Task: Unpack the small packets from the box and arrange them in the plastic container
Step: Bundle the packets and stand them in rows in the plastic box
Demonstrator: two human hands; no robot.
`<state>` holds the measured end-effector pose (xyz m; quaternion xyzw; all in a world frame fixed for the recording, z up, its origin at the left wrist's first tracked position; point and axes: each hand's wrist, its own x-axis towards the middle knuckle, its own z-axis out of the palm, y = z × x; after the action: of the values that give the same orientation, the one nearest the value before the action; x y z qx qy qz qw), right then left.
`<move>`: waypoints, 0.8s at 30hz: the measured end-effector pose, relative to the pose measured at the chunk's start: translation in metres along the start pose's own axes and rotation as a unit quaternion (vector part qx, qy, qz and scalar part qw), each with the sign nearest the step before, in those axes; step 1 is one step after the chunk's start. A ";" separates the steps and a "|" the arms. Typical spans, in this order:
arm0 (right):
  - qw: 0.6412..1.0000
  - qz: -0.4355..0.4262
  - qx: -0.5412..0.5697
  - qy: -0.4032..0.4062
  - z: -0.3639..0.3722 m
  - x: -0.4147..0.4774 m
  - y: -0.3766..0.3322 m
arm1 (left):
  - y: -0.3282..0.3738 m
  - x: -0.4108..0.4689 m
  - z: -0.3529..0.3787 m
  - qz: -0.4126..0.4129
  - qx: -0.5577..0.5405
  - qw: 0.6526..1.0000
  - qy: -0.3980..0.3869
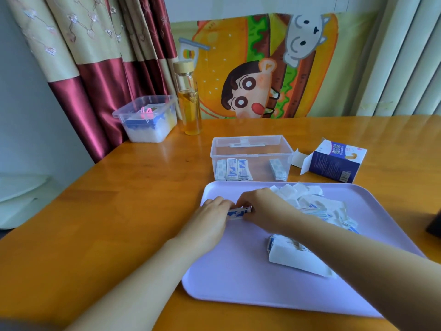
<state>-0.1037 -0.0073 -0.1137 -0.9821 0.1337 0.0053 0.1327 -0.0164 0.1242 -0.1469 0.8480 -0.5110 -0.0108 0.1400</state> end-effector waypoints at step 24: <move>0.824 0.016 0.548 0.143 -0.109 0.024 0.004 | 0.050 0.068 -0.117 -0.034 -0.461 0.885 0.058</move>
<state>-0.0840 -0.0464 -0.0110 -0.7353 0.1479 -0.2074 0.6281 -0.0084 0.0701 -0.0137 0.7037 -0.4100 -0.2006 0.5445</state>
